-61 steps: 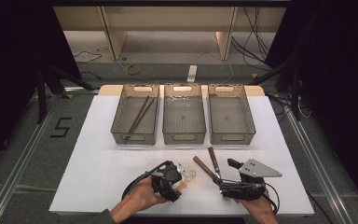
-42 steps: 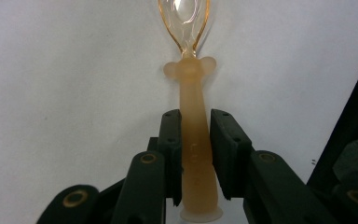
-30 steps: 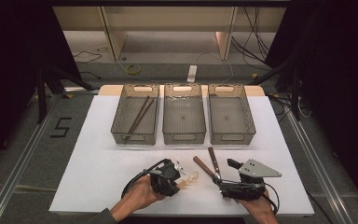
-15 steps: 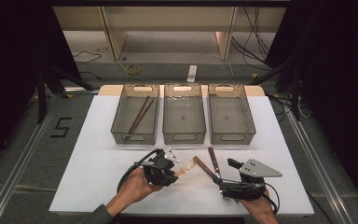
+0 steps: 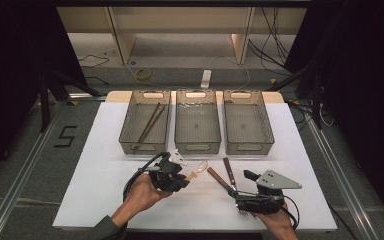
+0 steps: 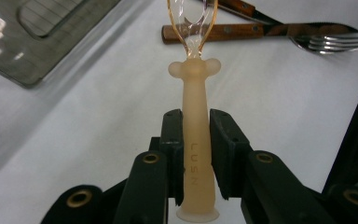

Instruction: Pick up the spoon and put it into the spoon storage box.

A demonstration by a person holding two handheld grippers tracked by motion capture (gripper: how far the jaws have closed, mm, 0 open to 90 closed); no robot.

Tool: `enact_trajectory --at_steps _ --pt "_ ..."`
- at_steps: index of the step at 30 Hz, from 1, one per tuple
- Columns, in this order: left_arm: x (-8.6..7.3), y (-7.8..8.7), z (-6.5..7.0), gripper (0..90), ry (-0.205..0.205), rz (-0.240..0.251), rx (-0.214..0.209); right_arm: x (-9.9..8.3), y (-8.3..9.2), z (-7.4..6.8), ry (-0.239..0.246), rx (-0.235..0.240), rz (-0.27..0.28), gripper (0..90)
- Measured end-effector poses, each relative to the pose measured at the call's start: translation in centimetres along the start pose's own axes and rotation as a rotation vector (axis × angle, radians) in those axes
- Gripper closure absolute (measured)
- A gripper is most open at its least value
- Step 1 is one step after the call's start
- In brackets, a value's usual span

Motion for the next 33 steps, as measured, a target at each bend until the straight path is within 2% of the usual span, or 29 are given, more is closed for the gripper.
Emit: enact_trajectory --at_steps 14,20,23,33 --pt "2.1 1.9 -1.0 75.6 0.034 0.094 0.009 0.1 0.1 -0.2 0.009 -0.001 0.0 22.2" --pt "2.9 2.3 -1.5 75.6 0.031 0.117 0.019 0.1 0.1 -0.1 0.008 -0.002 0.0 22.2" --pt "3.2 2.7 -1.7 75.6 0.046 0.133 0.009 0.1 0.1 -0.1 0.008 -0.003 0.001 22.2" --pt "4.5 3.8 -3.1 75.5 0.059 0.176 0.017 0.0 0.0 -0.2 0.006 -0.002 -0.002 22.2"
Point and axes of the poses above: each handheld gripper's, and its own axes: y roughly backward along the jaws, x roughly out of its top, z roughly to its right, the point moved 4 cm from there along -y, roughly forward along the jaws, and after that the axes turned 14 degrees about y, right-handed, at the moved point
